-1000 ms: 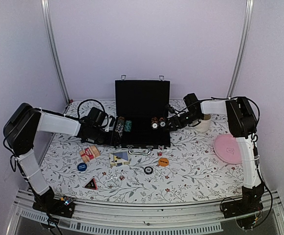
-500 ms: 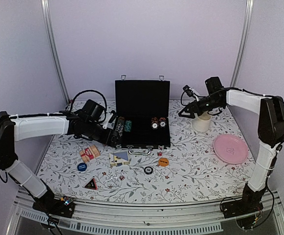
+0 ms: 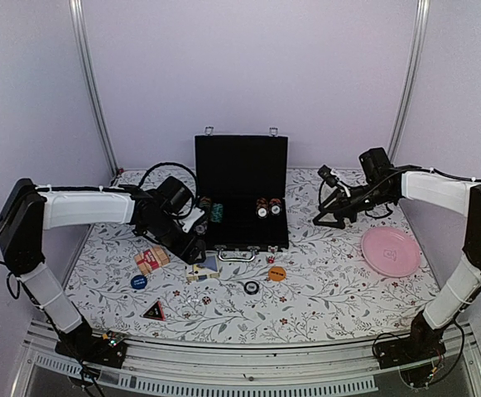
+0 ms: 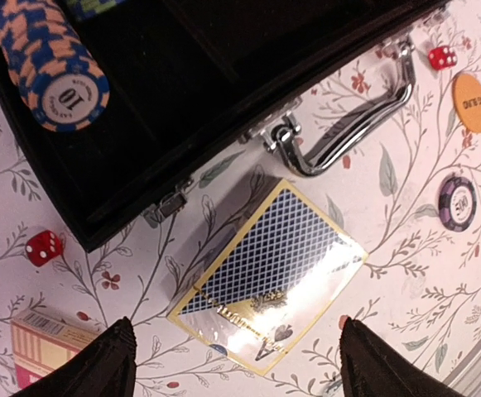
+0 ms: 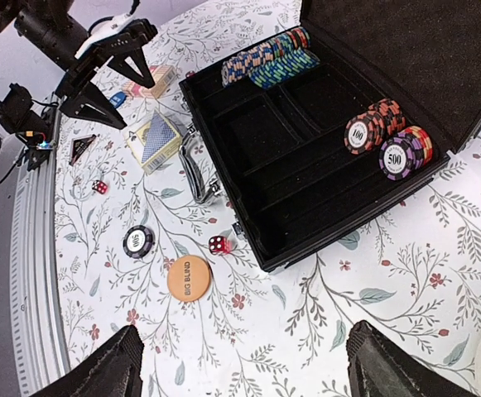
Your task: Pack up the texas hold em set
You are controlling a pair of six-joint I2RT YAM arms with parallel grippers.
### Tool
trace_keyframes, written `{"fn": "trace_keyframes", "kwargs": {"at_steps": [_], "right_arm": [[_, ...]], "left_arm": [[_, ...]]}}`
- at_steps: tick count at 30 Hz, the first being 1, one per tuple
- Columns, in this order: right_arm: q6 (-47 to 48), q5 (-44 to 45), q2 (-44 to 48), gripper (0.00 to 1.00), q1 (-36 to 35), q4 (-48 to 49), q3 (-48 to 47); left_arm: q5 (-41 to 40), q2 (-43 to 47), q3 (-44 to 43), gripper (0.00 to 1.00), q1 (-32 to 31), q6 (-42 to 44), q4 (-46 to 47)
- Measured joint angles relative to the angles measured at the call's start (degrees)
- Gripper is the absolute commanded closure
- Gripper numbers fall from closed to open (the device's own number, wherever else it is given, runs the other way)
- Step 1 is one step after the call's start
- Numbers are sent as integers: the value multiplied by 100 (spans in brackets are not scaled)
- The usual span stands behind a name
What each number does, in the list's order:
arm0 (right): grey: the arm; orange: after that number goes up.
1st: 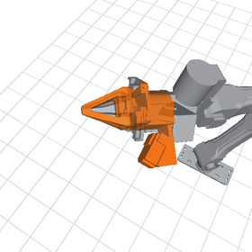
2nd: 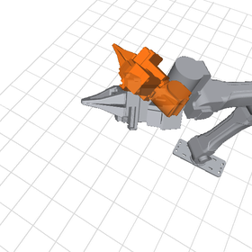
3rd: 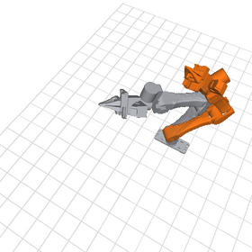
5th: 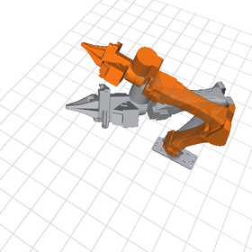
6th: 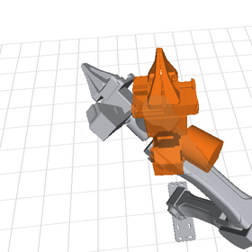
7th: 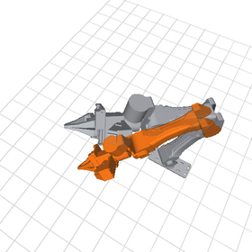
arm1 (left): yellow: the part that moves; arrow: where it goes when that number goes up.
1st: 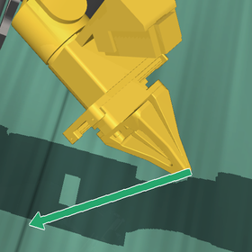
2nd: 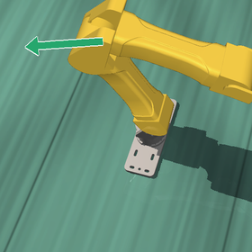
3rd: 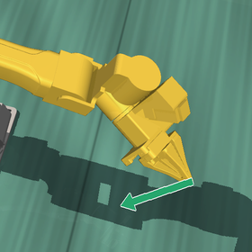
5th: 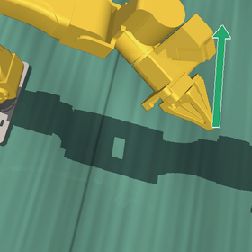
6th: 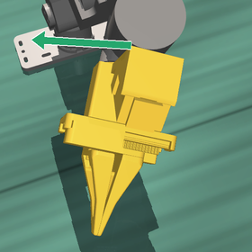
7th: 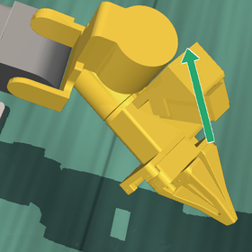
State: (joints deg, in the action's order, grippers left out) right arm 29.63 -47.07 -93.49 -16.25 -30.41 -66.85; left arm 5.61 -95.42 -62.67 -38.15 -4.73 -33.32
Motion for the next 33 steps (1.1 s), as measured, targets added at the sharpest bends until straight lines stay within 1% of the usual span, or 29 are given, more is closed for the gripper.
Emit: {"fn": "trace_keyframes", "kwargs": {"at_steps": [4,9,15,19,26,33], "right_arm": [[190,188,-46,17,-151,-94,-210],[501,560,-286,18,-678,-175,-780],[597,669,-726,18,-1047,-291,-1034],[629,741,-824,18,-1126,-404,-1034],[640,778,-826,18,-1150,-459,-1034],[643,796,-826,18,-1150,-476,-1034]], "left_arm": [[2,-22,168,16,4,-118,-20],[160,22,479,18,46,-413,214],[452,-33,621,20,55,-496,870],[678,-229,638,21,55,-411,1178],[826,-448,636,23,-22,-212,1534],[955,-514,636,25,-330,-122,1770]]}}
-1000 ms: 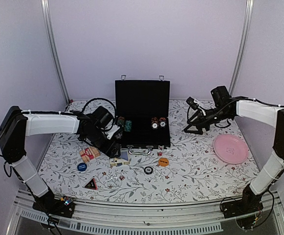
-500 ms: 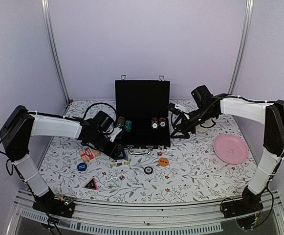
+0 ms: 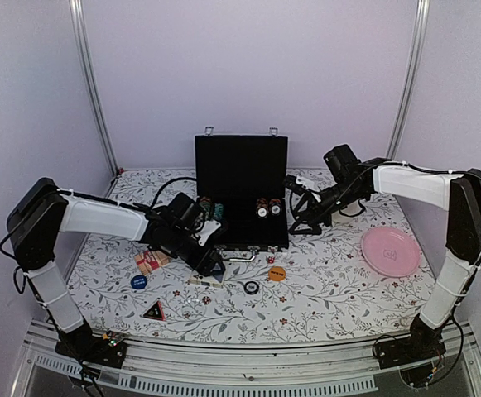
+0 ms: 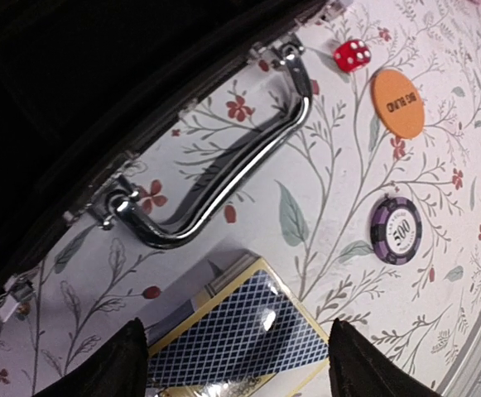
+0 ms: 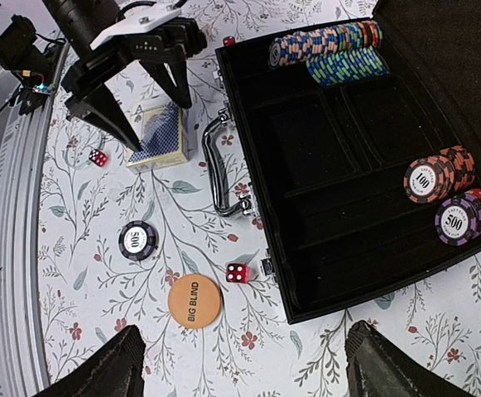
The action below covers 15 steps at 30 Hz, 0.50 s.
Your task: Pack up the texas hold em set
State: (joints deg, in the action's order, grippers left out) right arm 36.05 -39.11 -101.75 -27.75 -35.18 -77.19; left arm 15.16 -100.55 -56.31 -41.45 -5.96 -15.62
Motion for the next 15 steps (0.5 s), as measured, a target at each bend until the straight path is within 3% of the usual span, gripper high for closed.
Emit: {"fn": "trace_keyframes", "kwargs": {"at_steps": [6,10,15], "right_arm": [[2,2,0,18,0,-2,0],[2,37,0,18,-11,-13,0],[4,444,0,18,-170,-79,-9]], "left_arm": [[44,57,0,22,-245,-59,15],[-455,551,4,20,-232,-293,-90],[-866,1250,26,26,26,-896,-413]]}}
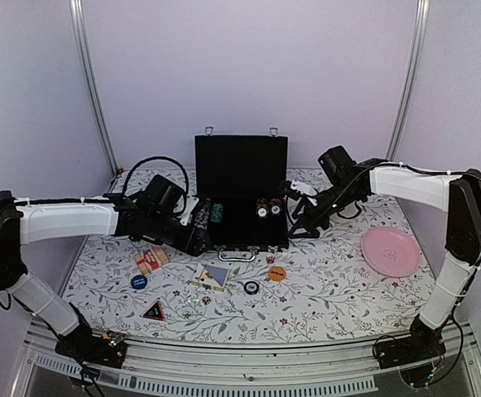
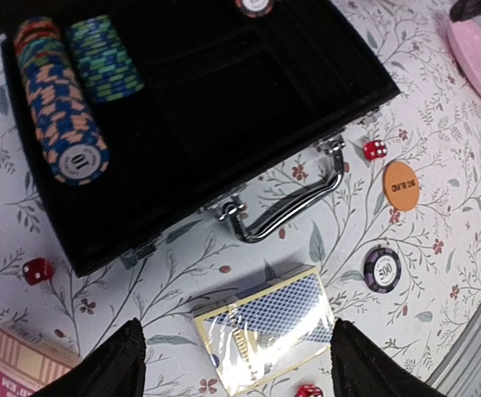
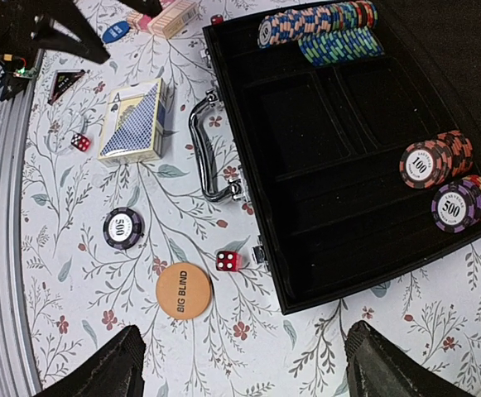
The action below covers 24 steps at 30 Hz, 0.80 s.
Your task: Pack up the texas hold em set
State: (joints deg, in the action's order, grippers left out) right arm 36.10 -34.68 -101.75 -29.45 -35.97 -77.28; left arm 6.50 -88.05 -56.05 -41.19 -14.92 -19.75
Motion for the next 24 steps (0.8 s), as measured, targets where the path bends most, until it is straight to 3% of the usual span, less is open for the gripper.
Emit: {"fn": "trace_keyframes", "kwargs": {"at_steps": [11,24], "right_arm": [[61,682,-378,19,-1121,-348,-846],[-66,1032,-1394,19,-1742,-835,-1523]], "left_arm": [[341,214,909,23,284,-743,-361],[1255,-557,975,26,144,-994,544]]}}
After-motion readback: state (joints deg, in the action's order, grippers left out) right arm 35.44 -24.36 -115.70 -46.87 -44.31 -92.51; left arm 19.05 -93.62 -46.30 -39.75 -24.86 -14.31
